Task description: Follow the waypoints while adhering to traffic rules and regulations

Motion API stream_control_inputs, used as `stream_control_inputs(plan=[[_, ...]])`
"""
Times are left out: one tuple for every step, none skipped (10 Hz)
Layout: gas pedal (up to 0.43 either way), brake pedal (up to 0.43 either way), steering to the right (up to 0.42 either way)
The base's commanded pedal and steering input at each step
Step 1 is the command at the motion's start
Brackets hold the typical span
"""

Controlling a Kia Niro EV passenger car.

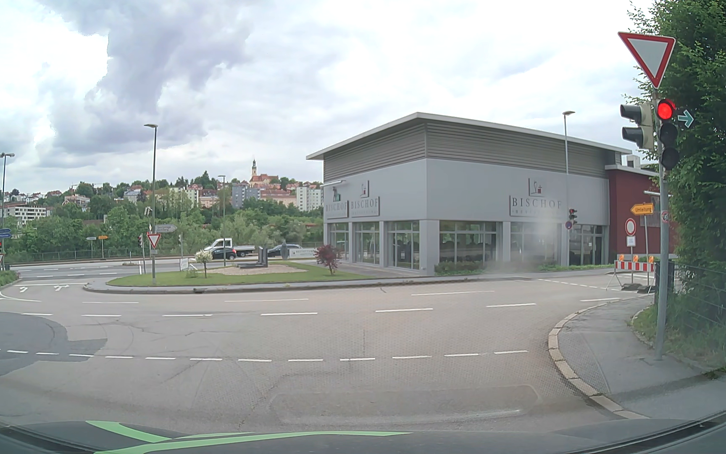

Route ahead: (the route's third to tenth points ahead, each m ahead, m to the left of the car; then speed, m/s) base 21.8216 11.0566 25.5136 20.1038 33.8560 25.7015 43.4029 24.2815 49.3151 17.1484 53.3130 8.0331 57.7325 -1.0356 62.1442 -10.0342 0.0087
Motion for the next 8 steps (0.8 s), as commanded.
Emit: stream_control_inputs(plan=[[0.000,0.354,0.000],[0.000,0.354,0.000],[0.000,0.354,0.000],[0.000,0.354,0.000],[0.000,0.354,0.000],[0.000,0.354,0.000],[0.000,0.354,0.000],[0.000,0.354,0.000]])
